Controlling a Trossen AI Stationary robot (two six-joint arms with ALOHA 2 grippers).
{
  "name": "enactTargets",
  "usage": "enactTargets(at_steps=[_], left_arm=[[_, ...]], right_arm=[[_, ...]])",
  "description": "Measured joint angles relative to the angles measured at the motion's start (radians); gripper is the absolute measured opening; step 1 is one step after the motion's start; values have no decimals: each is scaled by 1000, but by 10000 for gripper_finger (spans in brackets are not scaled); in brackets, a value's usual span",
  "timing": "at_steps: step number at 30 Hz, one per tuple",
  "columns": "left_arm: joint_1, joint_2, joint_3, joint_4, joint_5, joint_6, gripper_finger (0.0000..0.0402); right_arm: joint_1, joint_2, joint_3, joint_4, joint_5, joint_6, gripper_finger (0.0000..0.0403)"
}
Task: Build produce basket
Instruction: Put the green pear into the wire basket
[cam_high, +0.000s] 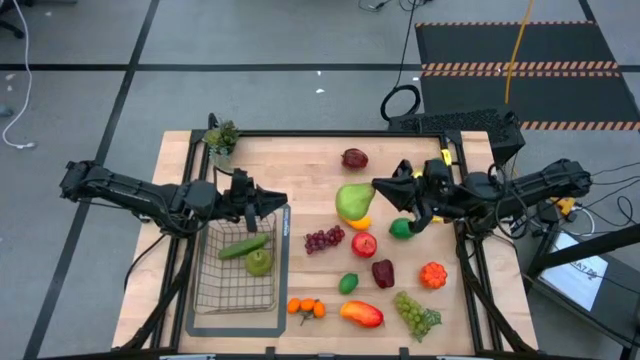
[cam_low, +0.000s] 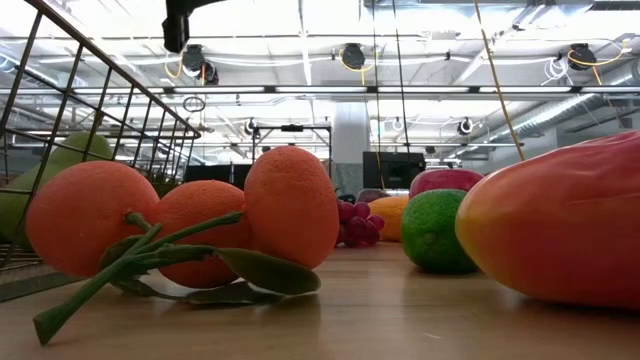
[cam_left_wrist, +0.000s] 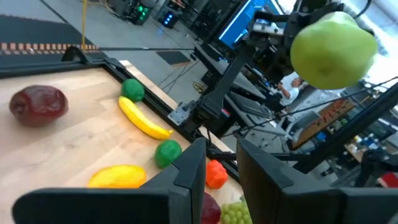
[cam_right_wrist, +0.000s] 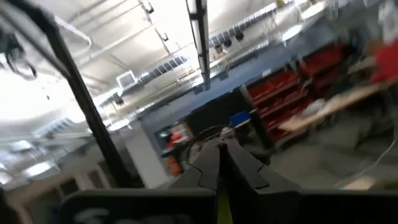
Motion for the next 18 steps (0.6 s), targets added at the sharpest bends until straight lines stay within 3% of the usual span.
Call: enactTargets(at_steps=[6, 13, 18], left_arm=[[1, -8, 0, 3, 29, 29, 90], [0, -30, -1, -7, 155, 21, 90], [0, -86, 0, -23, 150, 20, 90]], right_arm=[[2, 43, 0, -66, 1, 264, 4], [2, 131, 0, -121, 1, 566, 6], [2, 210, 0, -121, -2, 768, 7]])
